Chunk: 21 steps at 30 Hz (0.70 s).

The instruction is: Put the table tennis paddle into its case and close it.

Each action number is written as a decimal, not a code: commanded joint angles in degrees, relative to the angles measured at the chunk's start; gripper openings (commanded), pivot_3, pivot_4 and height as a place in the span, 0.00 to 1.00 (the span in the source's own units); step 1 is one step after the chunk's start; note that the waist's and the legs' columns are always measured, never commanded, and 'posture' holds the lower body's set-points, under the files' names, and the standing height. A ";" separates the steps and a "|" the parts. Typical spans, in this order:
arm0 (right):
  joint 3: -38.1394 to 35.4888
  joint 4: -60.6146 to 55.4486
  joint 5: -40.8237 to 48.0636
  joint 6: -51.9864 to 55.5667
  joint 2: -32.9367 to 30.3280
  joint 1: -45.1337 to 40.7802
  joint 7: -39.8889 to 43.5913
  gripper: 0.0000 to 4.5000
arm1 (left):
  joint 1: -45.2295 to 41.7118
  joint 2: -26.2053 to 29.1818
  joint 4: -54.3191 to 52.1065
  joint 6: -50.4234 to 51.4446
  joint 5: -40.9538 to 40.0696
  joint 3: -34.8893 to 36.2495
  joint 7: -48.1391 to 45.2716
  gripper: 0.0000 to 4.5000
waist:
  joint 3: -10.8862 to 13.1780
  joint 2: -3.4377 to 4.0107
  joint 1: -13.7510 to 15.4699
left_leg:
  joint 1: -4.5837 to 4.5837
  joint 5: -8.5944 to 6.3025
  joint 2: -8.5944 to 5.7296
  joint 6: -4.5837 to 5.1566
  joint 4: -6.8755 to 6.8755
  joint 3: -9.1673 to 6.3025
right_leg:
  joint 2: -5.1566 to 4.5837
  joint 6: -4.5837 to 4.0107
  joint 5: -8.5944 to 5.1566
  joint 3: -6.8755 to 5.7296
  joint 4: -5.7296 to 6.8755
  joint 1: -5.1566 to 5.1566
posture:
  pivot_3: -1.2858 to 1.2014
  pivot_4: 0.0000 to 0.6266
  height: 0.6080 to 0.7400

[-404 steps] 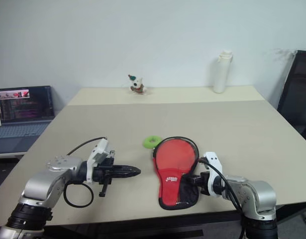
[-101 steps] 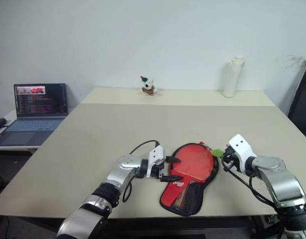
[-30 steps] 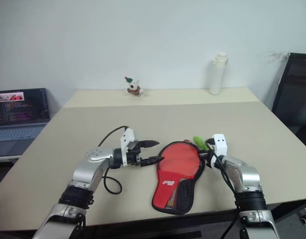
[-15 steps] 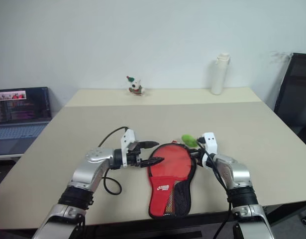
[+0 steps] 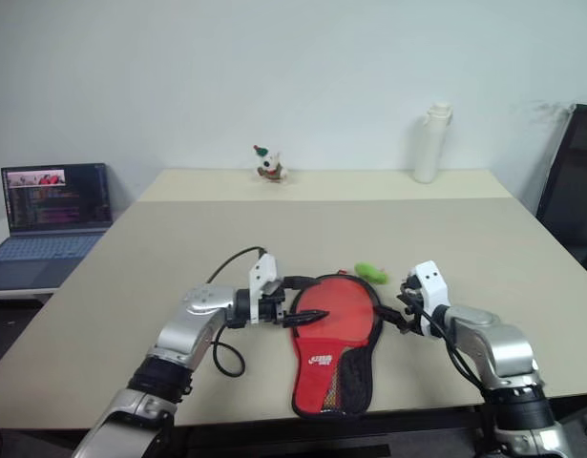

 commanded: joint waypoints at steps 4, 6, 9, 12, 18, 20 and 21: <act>-3.76 -2.00 1.96 -1.91 -1.71 -2.77 0.16 0.88 | -5.65 -2.59 9.75 -6.89 2.79 -1.87 -2.04 0.87 | 0.00 -0.01 -0.04 | 0.02 0.00 -0.04 0.00 0.01 0.05 | 0.10 0.00 0.00 0.00 -0.02 0.02 | 0.52 0.24 1.00; -3.54 -0.78 1.53 -2.99 -1.47 -4.51 0.02 0.88 | -6.92 -3.54 14.10 -9.04 4.34 -2.62 -2.43 0.87 | 0.01 -0.01 -0.04 | 0.00 0.00 -0.05 0.00 0.00 0.05 | 0.11 0.00 0.00 -0.01 -0.03 0.01 | 0.52 0.24 1.00; -2.09 2.80 -0.06 -5.96 0.04 -8.43 -0.80 0.88 | -7.77 -4.76 20.93 -12.87 7.39 -4.37 -2.33 0.87 | 0.01 -0.01 -0.04 | -0.01 0.00 -0.06 0.00 -0.01 0.07 | 0.12 0.00 0.00 -0.01 -0.05 0.00 | 0.52 0.24 1.00; -0.29 6.75 -1.73 -8.78 1.88 -11.52 -1.46 0.88 | -7.81 -5.82 24.83 -15.34 8.94 -4.98 -2.28 0.87 | 0.00 -0.02 0.04 | -0.01 0.00 -0.06 0.00 -0.01 0.08 | 0.13 -0.01 0.01 -0.02 -0.05 0.00 | 0.52 0.24 1.00; 3.66 15.23 -4.98 -14.54 5.51 -15.84 -0.30 0.88 | -8.06 -7.00 27.53 -17.25 9.70 -4.61 -2.24 0.87 | -0.02 -0.01 0.10 | -0.01 0.00 -0.02 0.00 0.00 0.08 | 0.06 -0.04 0.03 -0.06 -0.04 0.06 | 0.52 0.24 1.00; 4.53 18.08 -5.81 -16.25 6.50 -17.08 0.07 0.88 | -8.06 -7.09 27.72 -17.44 9.74 -4.47 -2.28 0.87 | -0.02 -0.01 0.10 | 0.00 0.00 -0.02 0.00 0.01 0.09 | 0.03 -0.07 0.05 -0.05 -0.03 0.06 | 0.52 0.24 1.00; 5.05 19.60 -6.30 -17.12 6.94 -17.74 0.40 0.88 | -8.05 -7.11 27.80 -17.51 9.77 -4.41 -2.30 0.87 | -0.02 -0.01 0.10 | 0.00 0.00 -0.01 0.00 0.01 0.09 | 0.01 -0.08 0.07 -0.05 -0.02 0.06 | 0.52 0.24 1.00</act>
